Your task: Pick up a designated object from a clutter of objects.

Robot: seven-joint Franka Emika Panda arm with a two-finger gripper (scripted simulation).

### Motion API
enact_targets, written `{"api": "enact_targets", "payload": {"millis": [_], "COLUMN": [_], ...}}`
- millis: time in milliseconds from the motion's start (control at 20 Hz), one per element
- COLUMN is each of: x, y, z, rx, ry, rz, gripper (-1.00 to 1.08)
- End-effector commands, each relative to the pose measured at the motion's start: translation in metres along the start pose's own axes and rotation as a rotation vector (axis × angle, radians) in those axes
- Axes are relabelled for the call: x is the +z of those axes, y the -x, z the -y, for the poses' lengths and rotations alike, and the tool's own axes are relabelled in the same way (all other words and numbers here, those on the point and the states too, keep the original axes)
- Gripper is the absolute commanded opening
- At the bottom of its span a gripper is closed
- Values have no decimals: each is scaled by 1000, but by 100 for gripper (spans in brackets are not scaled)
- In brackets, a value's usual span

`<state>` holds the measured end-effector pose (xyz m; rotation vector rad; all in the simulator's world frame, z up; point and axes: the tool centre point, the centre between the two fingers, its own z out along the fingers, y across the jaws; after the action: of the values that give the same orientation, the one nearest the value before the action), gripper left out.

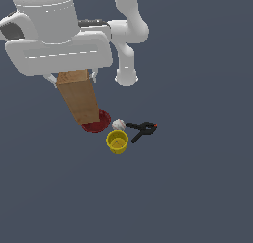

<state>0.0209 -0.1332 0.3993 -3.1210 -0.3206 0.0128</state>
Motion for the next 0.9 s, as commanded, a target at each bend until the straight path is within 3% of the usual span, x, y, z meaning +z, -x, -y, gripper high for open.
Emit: {"api": "enact_targets", "payload": {"millis": [0,400,850], "x": [-22,-56,-70], "y": [1,4,4], "z": [-18,-55,-70], "rx": [-1,-1,-1], "ry": [4,5,5], "rz": [-8,-8,-7], "gripper": [-100,-100,-100]}}
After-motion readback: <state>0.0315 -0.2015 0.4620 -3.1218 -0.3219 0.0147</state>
